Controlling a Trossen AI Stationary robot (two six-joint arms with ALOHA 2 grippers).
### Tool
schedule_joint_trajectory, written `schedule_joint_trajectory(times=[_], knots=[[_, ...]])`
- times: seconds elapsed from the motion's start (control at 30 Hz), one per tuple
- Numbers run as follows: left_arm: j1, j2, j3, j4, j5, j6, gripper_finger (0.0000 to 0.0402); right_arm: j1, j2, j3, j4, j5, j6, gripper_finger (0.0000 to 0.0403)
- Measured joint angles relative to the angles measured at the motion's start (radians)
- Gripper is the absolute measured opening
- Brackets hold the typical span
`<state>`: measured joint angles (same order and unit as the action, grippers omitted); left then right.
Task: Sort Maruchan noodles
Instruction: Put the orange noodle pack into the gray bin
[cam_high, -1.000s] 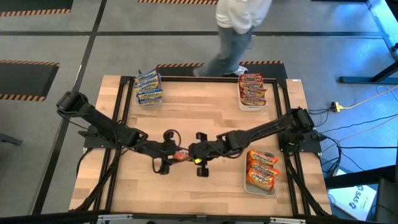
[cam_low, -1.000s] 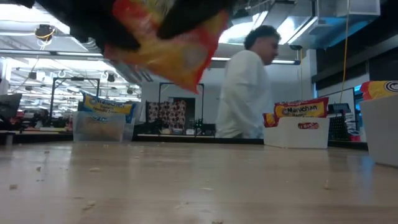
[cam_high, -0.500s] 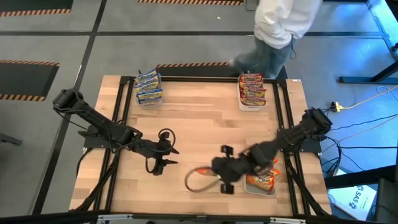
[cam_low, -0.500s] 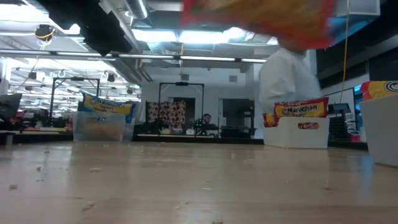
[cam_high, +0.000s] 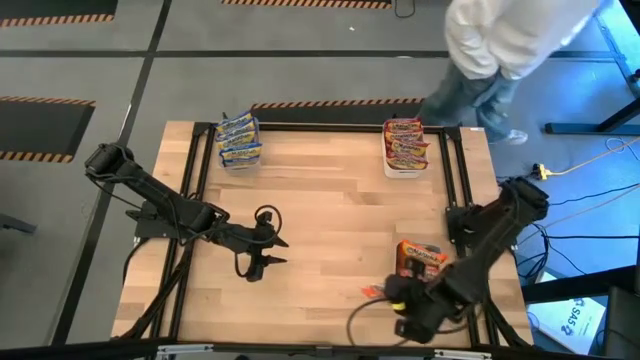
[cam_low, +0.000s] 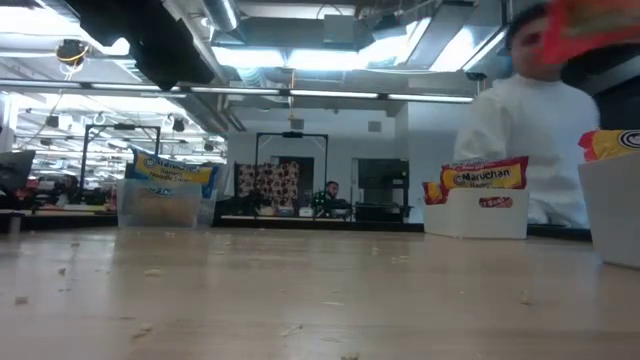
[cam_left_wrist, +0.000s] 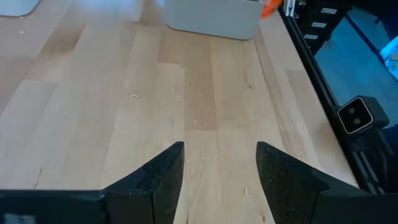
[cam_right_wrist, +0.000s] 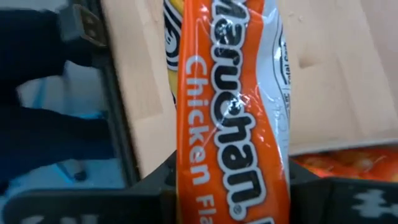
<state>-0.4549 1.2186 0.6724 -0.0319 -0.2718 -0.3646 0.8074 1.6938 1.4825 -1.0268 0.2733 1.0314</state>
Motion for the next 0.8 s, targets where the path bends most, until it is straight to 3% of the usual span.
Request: schedule_joint_trajectory(times=[0.33,0.5,0.6,0.8], knots=[[0.000,0.000,0.000,0.003,-0.020,-0.022,0.0193,0.183,-0.159,-0.170,-0.001,0.073,0.244,0.0091],[0.001,0.000,0.000,0.007,-0.048,-0.028,0.0193,0.240,-0.186,-0.279,-0.005,-0.026,0.328,0.0092],[0.001,0.000,0.000,0.019,-0.051,-0.029,0.0193,0.256,-0.187,-0.302,0.012,-0.073,0.345,0.0092],[0.001,0.000,0.000,0.027,-0.063,-0.029,0.0193,0.244,-0.189,-0.334,0.070,-0.013,0.268,0.0092]])
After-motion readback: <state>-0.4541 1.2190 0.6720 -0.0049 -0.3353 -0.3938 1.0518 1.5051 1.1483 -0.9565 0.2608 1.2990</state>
